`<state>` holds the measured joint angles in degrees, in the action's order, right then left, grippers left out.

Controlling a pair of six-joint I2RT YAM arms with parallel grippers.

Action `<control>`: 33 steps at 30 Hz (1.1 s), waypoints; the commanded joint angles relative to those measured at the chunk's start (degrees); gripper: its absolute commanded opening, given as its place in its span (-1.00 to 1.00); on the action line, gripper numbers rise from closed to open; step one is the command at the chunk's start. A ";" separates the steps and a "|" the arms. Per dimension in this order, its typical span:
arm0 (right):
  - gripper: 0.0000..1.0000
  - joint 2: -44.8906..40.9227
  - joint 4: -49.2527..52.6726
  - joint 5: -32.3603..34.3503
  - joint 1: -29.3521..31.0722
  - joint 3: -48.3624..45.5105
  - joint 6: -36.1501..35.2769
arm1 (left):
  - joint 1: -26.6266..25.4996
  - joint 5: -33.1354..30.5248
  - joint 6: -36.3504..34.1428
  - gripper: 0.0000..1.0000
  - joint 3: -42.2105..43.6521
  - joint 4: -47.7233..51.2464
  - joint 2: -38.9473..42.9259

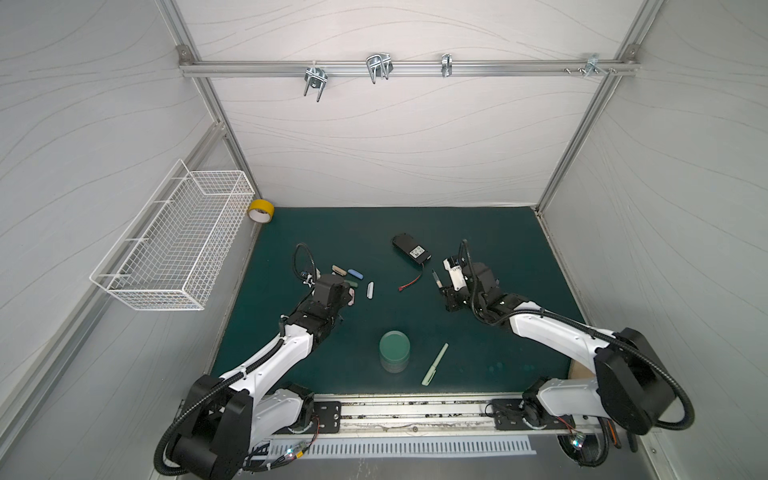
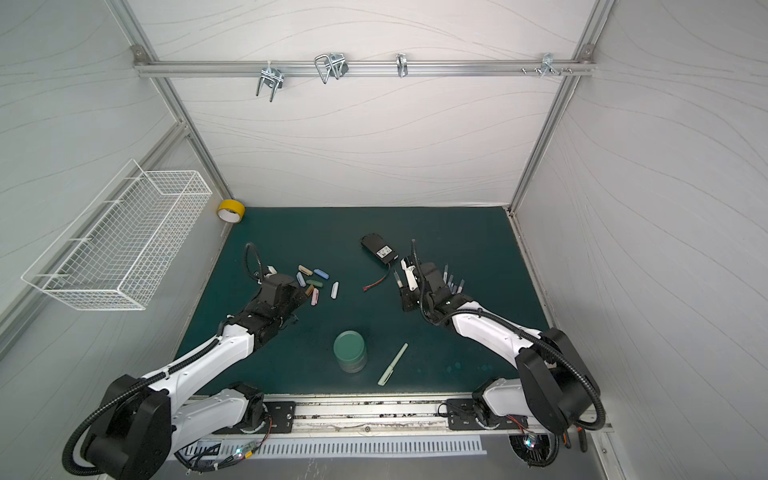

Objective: Open the pen caps
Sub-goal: 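Carry the cream cap with left gripper to the caps while right carries pen to pens, then open both grippers, dropping the cream cap among caps and pen among pens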

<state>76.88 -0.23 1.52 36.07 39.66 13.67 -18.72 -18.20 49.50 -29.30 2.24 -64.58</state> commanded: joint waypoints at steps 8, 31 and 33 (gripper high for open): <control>-1.00 7.77 6.03 0.58 -5.43 2.54 9.39 | 8.80 3.00 3.07 -1.00 -3.29 4.27 -9.36; -0.99 15.70 7.62 3.37 -13.08 3.38 13.04 | 16.15 5.07 3.02 -1.00 -4.82 6.41 -17.38; -0.91 15.50 7.30 2.90 -13.12 3.15 12.96 | 16.17 5.20 2.76 -0.96 -5.10 6.37 -17.66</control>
<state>92.82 5.04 4.03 23.51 44.07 25.71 -3.07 -12.99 51.72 -32.32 8.05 -81.08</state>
